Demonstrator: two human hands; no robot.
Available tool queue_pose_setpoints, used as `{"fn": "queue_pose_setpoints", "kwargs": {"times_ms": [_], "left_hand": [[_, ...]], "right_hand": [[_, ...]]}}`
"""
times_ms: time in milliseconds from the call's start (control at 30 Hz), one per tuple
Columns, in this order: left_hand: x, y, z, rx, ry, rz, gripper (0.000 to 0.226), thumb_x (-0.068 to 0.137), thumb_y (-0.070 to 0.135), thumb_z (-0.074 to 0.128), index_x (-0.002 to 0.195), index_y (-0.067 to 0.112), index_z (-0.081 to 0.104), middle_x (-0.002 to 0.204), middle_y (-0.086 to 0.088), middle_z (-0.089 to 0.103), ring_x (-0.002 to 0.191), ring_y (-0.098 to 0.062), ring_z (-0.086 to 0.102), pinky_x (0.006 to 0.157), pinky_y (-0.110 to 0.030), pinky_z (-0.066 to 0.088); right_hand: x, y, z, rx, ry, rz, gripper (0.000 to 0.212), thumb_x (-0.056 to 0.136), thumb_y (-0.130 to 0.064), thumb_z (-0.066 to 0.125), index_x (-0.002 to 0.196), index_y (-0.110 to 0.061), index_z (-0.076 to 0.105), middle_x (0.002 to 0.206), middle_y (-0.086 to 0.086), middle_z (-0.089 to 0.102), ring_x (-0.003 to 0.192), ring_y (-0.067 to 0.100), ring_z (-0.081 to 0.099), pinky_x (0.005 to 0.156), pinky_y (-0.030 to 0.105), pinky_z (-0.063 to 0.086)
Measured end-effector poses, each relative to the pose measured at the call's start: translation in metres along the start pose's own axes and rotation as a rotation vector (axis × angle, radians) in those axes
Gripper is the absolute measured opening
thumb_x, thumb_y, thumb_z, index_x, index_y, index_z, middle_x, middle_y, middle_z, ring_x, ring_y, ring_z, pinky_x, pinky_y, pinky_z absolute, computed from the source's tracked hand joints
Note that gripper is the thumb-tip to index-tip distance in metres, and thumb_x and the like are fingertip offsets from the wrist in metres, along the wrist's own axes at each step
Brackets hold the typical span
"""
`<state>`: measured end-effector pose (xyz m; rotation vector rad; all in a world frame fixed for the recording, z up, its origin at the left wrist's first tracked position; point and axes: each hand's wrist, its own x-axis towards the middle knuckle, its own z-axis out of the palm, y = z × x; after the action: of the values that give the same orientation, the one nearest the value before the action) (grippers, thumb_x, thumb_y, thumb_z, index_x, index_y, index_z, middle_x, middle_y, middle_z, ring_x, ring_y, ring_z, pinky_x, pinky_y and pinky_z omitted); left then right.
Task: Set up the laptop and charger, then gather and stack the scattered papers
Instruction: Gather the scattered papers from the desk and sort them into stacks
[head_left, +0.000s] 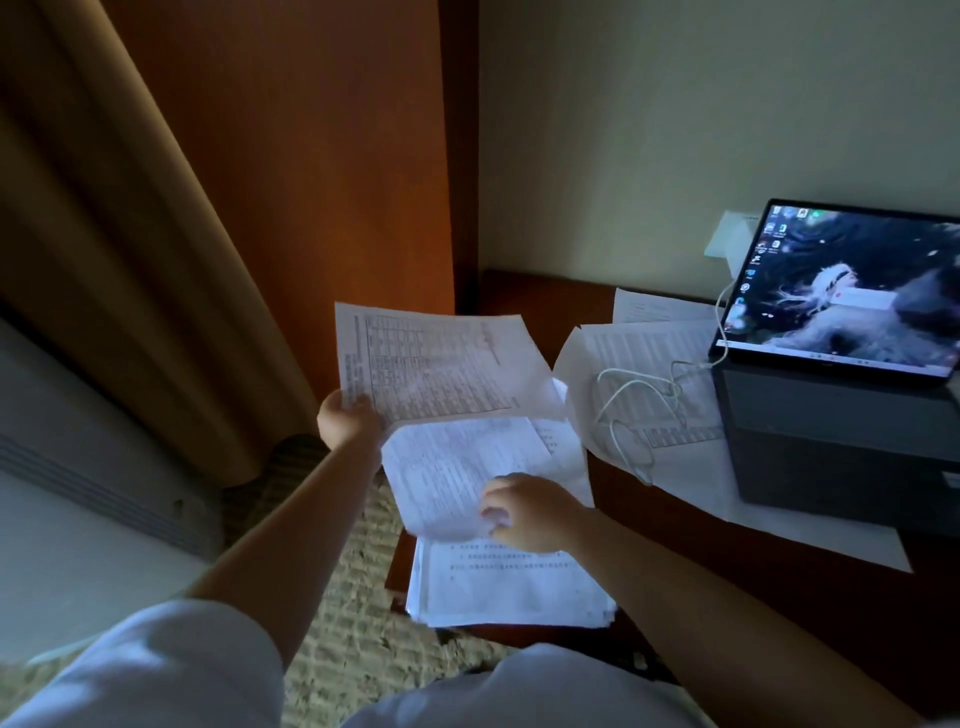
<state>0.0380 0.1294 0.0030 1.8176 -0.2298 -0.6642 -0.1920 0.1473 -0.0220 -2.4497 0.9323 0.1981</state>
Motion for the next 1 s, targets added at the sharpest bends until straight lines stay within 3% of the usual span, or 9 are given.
{"fn": "queue_pose_setpoints", "kwargs": {"times_ms": [133,233,333,400,500,633,733,867,1000], "left_hand": [[0.004,-0.010,-0.015,-0.046,-0.126,-0.168,0.021,0.088,0.011,0.064,0.109,0.011,0.065,0.089,-0.006,0.066,0.058,-0.015,0.057,0.048,-0.023,0.045],[0.007,-0.015,-0.029,0.000,-0.223,-0.138,0.040,0.080,0.010,0.073,0.119,0.006,0.063,0.101,-0.013,0.067,0.087,-0.033,0.067,0.075,-0.038,0.054],[0.014,-0.018,-0.043,0.142,-0.368,-0.055,0.044,0.073,0.010,0.079,0.114,0.005,0.065,0.099,-0.014,0.067,0.081,-0.028,0.065,0.069,-0.032,0.054],[0.016,-0.018,-0.048,0.296,-0.453,0.029,0.043,0.071,0.009,0.080,0.111,0.006,0.067,0.097,-0.014,0.068,0.076,-0.025,0.065,0.062,-0.027,0.052],[0.017,-0.015,-0.045,0.437,-0.487,0.123,0.038,0.072,0.007,0.078,0.109,0.007,0.068,0.094,-0.009,0.069,0.077,-0.023,0.066,0.063,-0.028,0.053],[0.016,-0.008,-0.034,0.644,-0.556,0.232,0.041,0.073,0.008,0.079,0.112,0.007,0.068,0.099,-0.005,0.064,0.087,-0.020,0.061,0.072,-0.028,0.050],[0.015,-0.005,-0.026,0.661,-0.551,0.301,0.039,0.076,0.010,0.077,0.114,0.008,0.067,0.100,-0.003,0.062,0.089,-0.018,0.060,0.074,-0.028,0.049],[0.017,-0.007,-0.014,0.612,-0.417,0.482,0.037,0.078,0.017,0.075,0.113,0.016,0.066,0.102,0.000,0.065,0.094,-0.017,0.060,0.079,-0.030,0.051],[0.030,-0.018,-0.007,0.583,-0.224,0.468,0.069,0.073,0.031,0.079,0.134,0.019,0.048,0.131,-0.001,0.056,0.121,-0.023,0.049,0.101,-0.041,0.044]], "right_hand": [[0.004,-0.010,-0.014,0.629,0.012,0.410,0.062,0.089,-0.067,0.037,0.088,-0.014,0.070,0.085,0.000,0.064,0.072,0.013,0.060,0.073,0.030,0.044],[0.010,-0.009,-0.032,1.413,0.451,0.662,0.048,0.101,-0.046,0.027,0.097,-0.013,0.062,0.086,0.007,0.066,0.059,0.014,0.064,0.057,0.024,0.045],[0.005,0.006,-0.038,1.741,0.759,0.701,0.042,0.096,-0.055,0.038,0.096,-0.020,0.061,0.093,0.007,0.068,0.081,0.023,0.065,0.069,0.033,0.054],[0.002,0.013,-0.036,1.676,0.702,0.612,0.033,0.096,-0.046,0.046,0.097,-0.017,0.061,0.098,0.010,0.067,0.089,0.028,0.065,0.070,0.034,0.057],[0.004,0.017,-0.031,1.586,0.545,0.703,0.040,0.089,-0.055,0.053,0.083,-0.017,0.064,0.075,0.005,0.066,0.069,0.022,0.064,0.055,0.027,0.050],[0.011,0.028,-0.032,1.663,0.559,0.835,0.068,0.079,-0.074,0.046,0.108,-0.014,0.062,0.100,0.009,0.067,0.093,0.029,0.064,0.086,0.040,0.051],[0.006,0.025,-0.034,1.427,0.488,0.887,0.044,0.087,-0.054,0.054,0.103,-0.014,0.063,0.101,0.008,0.067,0.097,0.025,0.063,0.092,0.040,0.047],[0.011,0.017,-0.026,0.997,0.461,0.893,0.022,0.071,0.001,0.063,0.091,-0.003,0.071,0.081,0.011,0.069,0.074,0.028,0.065,0.062,0.032,0.051],[0.021,0.020,-0.025,0.926,0.634,0.890,0.016,0.071,0.002,0.053,0.074,-0.011,0.062,0.064,0.002,0.058,0.062,0.023,0.055,0.047,0.022,0.038]]}}
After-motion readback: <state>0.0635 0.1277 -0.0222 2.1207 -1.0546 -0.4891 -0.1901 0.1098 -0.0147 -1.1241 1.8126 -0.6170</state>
